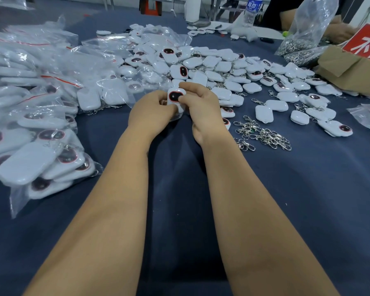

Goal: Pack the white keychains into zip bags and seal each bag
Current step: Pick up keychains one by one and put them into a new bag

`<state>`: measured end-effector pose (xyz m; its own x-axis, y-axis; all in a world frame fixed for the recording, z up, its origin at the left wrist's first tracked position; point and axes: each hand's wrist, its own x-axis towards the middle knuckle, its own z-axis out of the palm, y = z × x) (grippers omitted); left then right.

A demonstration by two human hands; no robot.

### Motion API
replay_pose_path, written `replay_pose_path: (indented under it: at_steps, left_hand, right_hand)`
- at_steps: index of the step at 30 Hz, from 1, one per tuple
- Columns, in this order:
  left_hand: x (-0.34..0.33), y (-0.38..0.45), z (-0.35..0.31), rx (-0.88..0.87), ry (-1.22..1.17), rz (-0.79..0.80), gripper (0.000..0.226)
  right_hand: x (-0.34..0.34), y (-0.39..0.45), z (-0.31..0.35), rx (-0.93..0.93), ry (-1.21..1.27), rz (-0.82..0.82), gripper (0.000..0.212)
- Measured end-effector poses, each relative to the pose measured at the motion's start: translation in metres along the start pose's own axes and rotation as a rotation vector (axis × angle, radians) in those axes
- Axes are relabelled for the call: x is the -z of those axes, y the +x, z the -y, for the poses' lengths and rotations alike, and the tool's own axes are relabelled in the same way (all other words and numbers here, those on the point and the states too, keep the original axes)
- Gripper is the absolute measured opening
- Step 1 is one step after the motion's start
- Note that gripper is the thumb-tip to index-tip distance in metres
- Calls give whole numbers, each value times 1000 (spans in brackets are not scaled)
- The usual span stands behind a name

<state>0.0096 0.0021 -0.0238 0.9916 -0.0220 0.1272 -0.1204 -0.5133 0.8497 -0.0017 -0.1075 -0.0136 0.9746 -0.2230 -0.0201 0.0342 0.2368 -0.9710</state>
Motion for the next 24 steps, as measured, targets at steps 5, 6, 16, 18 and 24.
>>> replay_pose_path:
  at_steps: [5, 6, 16, 18, 24]
  left_hand:
    - [1, -2, -4, 21, -40, -5, 30]
    - [0, -1, -4, 27, -49, -14, 28]
    - [-1, 1, -1, 35, -44, -24, 27]
    - [-1, 0, -1, 29, -36, -20, 27]
    - [0, 2, -1, 34, -64, -29, 20]
  right_hand:
    - [-1, -3, 2, 15, -26, 1, 30]
    - [-1, -3, 2, 22, -37, -1, 30]
    - [-1, -5, 4, 32, -68, -14, 25]
    - [-1, -4, 3, 32, -68, -1, 24]
    - [-1, -3, 3, 46, -93, 27, 24]
